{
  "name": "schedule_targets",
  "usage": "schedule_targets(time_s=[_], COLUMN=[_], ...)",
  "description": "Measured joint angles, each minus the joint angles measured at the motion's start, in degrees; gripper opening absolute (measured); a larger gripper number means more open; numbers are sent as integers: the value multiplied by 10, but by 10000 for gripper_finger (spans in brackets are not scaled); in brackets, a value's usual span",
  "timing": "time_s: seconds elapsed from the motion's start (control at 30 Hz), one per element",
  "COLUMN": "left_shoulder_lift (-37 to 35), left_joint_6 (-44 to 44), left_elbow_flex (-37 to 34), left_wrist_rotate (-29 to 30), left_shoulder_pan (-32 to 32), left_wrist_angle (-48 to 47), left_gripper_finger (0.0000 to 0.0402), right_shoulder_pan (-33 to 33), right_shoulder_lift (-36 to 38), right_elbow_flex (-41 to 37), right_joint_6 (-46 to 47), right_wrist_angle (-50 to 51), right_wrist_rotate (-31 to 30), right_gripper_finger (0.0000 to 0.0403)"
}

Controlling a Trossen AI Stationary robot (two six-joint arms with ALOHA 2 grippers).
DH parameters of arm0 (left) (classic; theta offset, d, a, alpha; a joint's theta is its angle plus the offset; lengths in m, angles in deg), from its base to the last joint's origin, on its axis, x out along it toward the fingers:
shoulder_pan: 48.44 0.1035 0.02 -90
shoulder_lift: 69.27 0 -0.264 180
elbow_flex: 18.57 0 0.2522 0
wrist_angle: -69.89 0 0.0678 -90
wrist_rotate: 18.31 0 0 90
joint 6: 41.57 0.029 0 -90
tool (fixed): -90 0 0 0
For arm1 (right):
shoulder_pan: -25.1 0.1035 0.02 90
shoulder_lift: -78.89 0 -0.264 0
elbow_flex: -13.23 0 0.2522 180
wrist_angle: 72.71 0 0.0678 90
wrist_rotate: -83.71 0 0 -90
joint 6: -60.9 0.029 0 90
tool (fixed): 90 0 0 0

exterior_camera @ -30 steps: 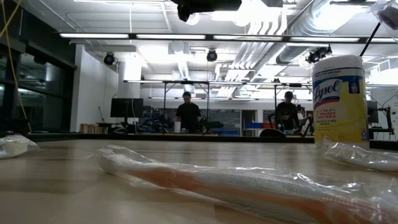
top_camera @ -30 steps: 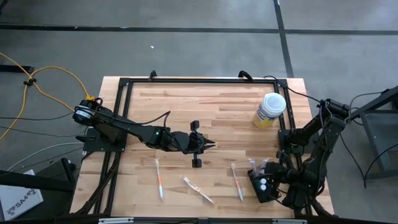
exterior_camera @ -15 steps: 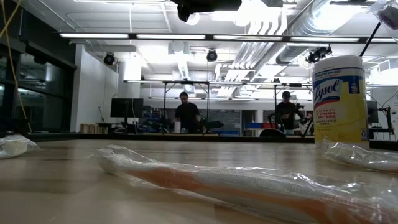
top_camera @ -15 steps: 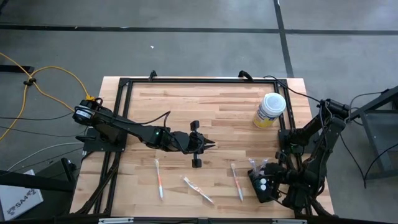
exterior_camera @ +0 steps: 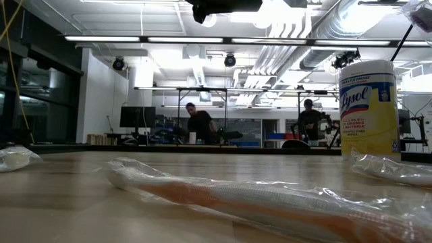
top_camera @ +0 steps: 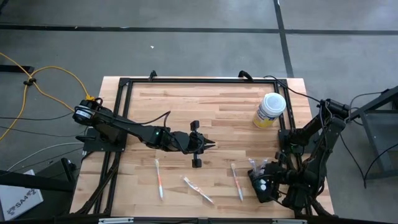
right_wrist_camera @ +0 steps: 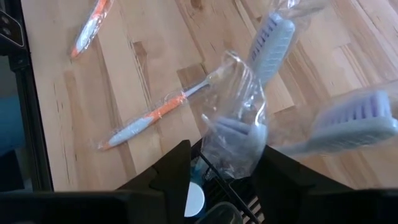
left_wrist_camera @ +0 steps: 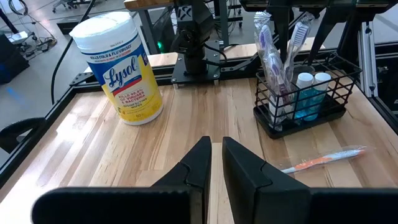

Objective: Pick & Place toothbrushing station
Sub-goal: Put the purple toothbrush into the mesh organizer, then put the orange toothbrush into the mesh organizer

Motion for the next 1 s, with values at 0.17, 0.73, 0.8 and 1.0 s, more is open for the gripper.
schedule_targets(time_s=[0.17, 0.73, 0.8, 1.0], left_shoulder_lift=[0, 0, 0, 0], left_joint_6=[0, 0, 0, 0], left_elbow_flex=[0, 0, 0, 0], left_wrist_rotate=[0, 0, -9, -12], left_shoulder_pan=[0, 0, 0, 0], left_wrist_angle=[0, 0, 0, 0], left_gripper_finger=[32, 32, 32, 32], right_shoulder_pan=[0, 0, 0, 0], right_shoulder_lift=[0, 25, 25, 25], right_elbow_flex=[0, 0, 0, 0], right_joint_6=[0, -8, -11, -11], right_wrist_angle=[0, 18, 24, 24], right_wrist_rotate=[13, 70, 85, 112], right_gripper_finger=[141, 139, 139, 139])
